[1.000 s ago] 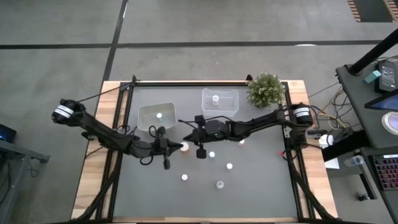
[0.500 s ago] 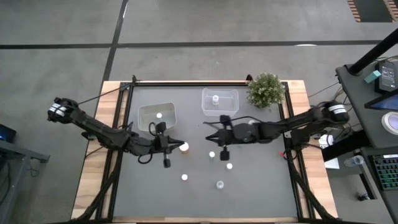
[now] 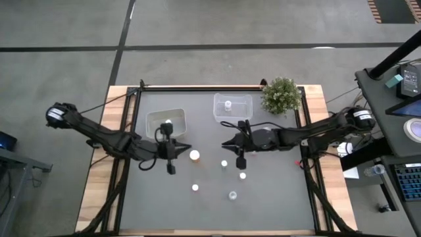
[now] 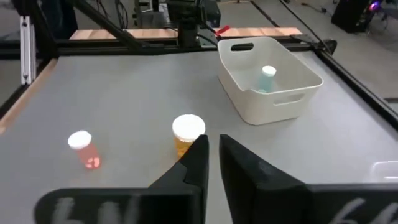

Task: Pick and place medicine bottles into bin by pill shape (circle, oval)
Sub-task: Put the big orange pill bottle into the transparent bin

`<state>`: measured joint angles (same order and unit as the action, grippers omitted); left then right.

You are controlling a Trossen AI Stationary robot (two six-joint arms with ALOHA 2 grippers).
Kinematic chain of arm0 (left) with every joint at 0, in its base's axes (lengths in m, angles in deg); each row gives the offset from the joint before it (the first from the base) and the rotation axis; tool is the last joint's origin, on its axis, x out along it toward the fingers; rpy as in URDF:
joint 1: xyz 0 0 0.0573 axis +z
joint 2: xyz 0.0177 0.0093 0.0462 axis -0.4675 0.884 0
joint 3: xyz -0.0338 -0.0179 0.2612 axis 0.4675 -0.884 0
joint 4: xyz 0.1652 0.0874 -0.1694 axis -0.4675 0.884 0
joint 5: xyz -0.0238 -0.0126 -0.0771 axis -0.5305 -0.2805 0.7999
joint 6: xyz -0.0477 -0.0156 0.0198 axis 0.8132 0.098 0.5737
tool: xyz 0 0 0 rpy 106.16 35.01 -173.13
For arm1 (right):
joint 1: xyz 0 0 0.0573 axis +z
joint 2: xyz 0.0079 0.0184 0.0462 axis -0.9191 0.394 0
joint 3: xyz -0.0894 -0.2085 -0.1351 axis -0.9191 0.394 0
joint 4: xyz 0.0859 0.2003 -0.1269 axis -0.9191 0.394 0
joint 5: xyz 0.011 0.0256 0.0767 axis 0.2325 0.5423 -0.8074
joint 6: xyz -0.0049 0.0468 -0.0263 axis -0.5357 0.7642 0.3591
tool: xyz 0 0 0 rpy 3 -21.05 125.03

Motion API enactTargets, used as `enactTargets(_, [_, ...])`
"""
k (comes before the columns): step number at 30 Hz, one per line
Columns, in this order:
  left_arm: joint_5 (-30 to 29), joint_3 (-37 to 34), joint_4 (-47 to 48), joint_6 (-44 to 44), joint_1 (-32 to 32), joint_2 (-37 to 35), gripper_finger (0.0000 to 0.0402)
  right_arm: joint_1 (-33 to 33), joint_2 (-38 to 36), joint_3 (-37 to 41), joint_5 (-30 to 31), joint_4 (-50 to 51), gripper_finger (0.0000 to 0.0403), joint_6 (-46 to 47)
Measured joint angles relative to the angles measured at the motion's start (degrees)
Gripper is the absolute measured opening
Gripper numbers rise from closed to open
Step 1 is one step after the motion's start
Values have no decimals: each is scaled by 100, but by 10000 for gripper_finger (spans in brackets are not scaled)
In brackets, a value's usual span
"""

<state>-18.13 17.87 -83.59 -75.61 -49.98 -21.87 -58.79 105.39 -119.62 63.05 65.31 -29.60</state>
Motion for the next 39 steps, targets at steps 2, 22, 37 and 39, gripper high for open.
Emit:
enactTargets(2, [-172,-34,-10,-422,0,-192,0,0,218,-177,0,5,55,144])
enactTargets(22, [-324,-1206,-1008,-1209,-20,-1456,0,-18,3680,-4446,-49,4035,290,275])
enactTargets(37, [-321,-1213,-996,-1197,-39,-1420,0,-205,4762,-5386,-166,4074,293,-8])
enactTargets(39, [-321,-1213,-1002,-1197,-40,-1416,0,-205,4789,-5396,-175,4037,284,-11])
